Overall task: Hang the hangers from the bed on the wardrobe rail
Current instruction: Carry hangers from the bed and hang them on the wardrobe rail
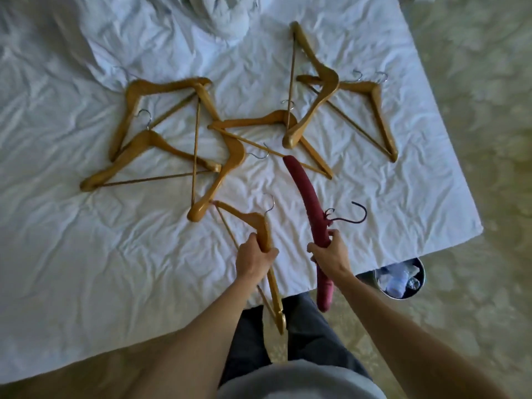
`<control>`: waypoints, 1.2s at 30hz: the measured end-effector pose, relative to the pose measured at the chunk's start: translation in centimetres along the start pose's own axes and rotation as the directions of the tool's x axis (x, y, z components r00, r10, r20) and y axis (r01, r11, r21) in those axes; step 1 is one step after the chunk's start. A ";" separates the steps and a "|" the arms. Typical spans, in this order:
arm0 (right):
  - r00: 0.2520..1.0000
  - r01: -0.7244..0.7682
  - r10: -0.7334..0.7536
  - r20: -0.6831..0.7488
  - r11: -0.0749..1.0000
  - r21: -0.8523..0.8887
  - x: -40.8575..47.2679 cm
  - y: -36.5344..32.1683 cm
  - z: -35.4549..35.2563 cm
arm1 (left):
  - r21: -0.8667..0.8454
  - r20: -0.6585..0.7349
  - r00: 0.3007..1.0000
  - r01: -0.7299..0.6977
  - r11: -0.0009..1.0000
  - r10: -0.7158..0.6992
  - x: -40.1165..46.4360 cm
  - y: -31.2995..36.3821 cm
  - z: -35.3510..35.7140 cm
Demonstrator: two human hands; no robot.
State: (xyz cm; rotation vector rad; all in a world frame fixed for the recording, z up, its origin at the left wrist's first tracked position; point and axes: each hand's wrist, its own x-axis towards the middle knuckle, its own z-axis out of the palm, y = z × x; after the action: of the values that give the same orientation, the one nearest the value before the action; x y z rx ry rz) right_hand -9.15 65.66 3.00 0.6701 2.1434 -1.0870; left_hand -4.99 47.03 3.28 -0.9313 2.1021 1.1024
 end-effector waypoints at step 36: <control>0.026 0.928 -0.320 0.947 0.360 0.097 -58.4 -6.2 40.0 | -0.765 -0.630 0.350 -0.432 0.477 -0.694 -44.3 -45.1 -23.7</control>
State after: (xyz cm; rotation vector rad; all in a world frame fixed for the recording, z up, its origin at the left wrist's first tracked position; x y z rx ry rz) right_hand 37.98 20.06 30.43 -1.2824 1.4877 -0.7407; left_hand 52.60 21.83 27.75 -2.9218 1.8530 1.8745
